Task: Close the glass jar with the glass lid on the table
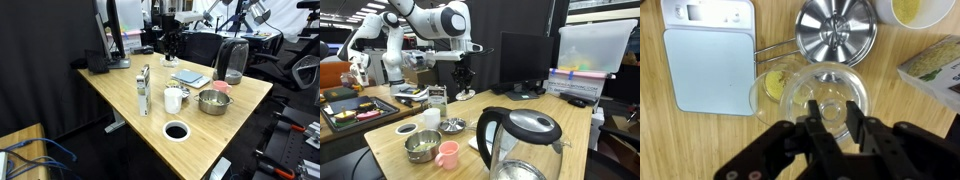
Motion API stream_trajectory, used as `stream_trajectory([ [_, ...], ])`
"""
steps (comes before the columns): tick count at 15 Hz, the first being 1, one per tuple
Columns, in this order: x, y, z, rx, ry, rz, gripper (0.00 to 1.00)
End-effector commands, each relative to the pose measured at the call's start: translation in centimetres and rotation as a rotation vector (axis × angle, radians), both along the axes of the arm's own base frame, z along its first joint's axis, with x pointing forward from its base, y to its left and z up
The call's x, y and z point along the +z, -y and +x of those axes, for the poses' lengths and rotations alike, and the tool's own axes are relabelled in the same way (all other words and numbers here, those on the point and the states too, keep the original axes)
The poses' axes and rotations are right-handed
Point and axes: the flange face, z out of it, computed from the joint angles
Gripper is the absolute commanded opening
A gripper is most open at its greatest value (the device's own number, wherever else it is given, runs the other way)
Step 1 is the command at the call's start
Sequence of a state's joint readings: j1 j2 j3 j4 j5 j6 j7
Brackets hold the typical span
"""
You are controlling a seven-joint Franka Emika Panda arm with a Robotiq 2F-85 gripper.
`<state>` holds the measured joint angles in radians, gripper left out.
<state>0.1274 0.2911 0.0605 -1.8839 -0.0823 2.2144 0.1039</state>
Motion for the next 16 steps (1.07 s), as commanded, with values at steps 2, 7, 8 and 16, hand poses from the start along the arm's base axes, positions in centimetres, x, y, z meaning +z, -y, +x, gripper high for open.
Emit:
stream_trajectory([
  [2, 0.1, 0.0, 0.0, 0.0, 0.0, 0.0, 0.31],
  [7, -1.0, 1.2, 1.7, -0.063, -0.015, 0.022, 0.08],
  [8, -1.2, 1.7, 2.2, -0.081, -0.018, 0.027, 0.08],
  [16, -3.7, 4.5, 6.1, -0.18, -0.051, 0.099, 0.08],
])
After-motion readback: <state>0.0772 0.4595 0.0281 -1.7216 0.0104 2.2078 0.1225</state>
